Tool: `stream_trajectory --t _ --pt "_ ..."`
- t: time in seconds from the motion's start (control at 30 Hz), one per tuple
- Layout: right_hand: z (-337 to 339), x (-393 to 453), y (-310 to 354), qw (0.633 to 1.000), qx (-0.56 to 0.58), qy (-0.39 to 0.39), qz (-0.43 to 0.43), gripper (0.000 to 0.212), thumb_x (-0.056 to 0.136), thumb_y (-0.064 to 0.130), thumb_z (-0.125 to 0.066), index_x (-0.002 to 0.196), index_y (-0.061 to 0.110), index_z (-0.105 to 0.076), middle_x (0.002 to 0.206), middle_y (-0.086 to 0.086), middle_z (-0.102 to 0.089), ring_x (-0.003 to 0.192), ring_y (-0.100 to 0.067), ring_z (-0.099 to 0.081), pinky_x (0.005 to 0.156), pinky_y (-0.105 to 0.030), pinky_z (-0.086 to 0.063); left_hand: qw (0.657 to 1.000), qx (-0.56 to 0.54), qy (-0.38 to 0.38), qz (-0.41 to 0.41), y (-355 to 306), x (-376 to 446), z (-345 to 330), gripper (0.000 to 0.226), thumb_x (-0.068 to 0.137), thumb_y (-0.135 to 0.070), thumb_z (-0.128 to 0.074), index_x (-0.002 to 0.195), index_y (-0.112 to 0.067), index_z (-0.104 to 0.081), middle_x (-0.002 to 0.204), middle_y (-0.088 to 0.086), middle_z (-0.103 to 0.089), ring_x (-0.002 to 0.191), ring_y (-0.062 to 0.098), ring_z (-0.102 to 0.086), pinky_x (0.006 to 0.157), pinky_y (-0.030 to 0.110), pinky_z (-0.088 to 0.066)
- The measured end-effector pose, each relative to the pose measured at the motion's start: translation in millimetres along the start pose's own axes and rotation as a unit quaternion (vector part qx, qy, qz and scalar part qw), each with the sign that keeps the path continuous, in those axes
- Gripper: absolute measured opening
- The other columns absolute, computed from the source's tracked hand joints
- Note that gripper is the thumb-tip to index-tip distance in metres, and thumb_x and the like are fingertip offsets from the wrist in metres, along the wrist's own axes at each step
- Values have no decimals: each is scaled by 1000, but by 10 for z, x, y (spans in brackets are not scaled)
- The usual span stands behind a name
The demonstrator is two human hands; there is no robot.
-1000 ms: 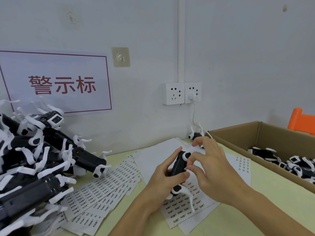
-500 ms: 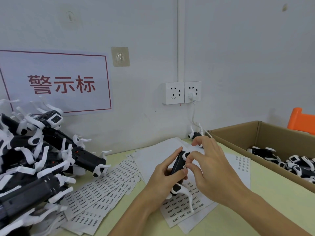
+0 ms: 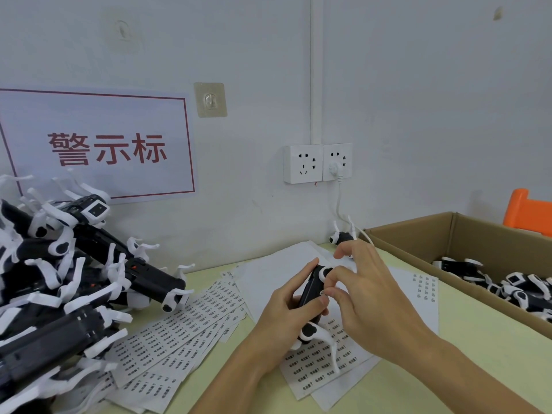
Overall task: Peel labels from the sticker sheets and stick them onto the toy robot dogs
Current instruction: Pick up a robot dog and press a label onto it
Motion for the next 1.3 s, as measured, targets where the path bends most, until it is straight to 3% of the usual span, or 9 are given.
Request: stream_trajectory --t 0.17,0.3,0.73,0.9,1.3 --pt "1 -12 0 1000 14 16 7 10 88 11 -70 84 19 -65 124 2 -45 117 -17 -44 89 -30 -41 1000 2 3 8 5 3 7 70 71 -45 -77 133 -63 -49 90 -1 -74 87 12 -66 78 23 -50" --pt "-2 -16 0 1000 19 24 5 10 89 11 -69 84 20 -65 125 4 -44 116 -12 -42 88 -26 -35 1000 3 5 5 9 5 12 72 73 -46 -78 136 -60 -48 93 0 -74 91 13 -67 90 30 -50" --pt "-28 -10 -14 1000 4 -4 6 10 85 9 -74 83 17 -67 120 -1 -50 114 -16 -46 84 -28 -41 1000 -8 4 1 -1 2 1 63 78 -35 -74 133 -58 -53 93 -1 -74 89 13 -68 84 24 -52" --pt "-36 -9 -23 1000 -6 -5 1 9 84 9 -74 84 16 -68 120 -2 -50 113 -21 -50 83 -30 -46 1000 -9 4 -2 1 6 1 62 77 -38 -74 131 -61 -54 94 0 -75 88 13 -68 82 23 -52" --pt "-46 -7 -17 999 -20 -32 18 12 81 8 -76 82 16 -67 116 -2 -52 109 -17 -49 74 -24 -43 1000 -2 8 -3 -10 -5 -8 58 76 -46 -73 129 -63 -54 86 0 -72 86 12 -66 81 25 -51"
Point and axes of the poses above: each hand's wrist, its own x-axis towards the middle knuckle, its own z-axis out of the back of the hand, y = z × x, the point moved 3 cm from there along x, towards the middle knuckle
